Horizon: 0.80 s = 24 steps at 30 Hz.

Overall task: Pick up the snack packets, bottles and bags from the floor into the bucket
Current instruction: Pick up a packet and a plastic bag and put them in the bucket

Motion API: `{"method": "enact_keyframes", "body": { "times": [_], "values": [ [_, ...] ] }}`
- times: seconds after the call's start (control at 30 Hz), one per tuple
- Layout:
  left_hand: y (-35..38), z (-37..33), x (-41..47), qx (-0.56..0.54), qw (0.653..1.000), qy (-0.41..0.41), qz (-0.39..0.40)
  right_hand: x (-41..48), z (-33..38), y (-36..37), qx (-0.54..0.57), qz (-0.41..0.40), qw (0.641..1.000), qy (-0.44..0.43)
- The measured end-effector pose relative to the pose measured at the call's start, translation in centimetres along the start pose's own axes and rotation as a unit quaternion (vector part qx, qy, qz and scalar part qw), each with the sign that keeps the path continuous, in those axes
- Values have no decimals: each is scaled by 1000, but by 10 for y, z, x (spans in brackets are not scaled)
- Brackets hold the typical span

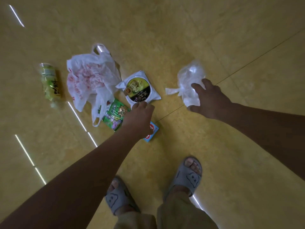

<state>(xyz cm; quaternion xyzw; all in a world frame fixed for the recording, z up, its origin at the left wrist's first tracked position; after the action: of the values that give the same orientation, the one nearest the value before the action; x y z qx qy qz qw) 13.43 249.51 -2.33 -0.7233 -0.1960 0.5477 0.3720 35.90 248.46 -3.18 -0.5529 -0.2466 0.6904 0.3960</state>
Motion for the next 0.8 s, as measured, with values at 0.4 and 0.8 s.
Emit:
{"method": "enact_keyframes", "body": {
  "times": [0.4,0.8],
  "values": [
    [130,19,45,189,980,63,16,77,-41,94,-61,-15,998,12],
    [138,21,59,162,983,83,-26,87,-22,82,-64,-134,988,-34]
  ]
}}
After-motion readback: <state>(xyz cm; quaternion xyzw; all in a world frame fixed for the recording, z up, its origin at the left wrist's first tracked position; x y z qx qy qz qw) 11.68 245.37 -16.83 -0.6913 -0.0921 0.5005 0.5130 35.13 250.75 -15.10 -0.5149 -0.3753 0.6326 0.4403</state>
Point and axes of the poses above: each hand's wrist, its own x-axis towards the middle knuckle, its own y-axis out of the palm, z = x × y, the point moved 9 cm from there along x, towards the middle knuckle, and after that the axes turned 7 degrees about -y, right-handed, at the moved point
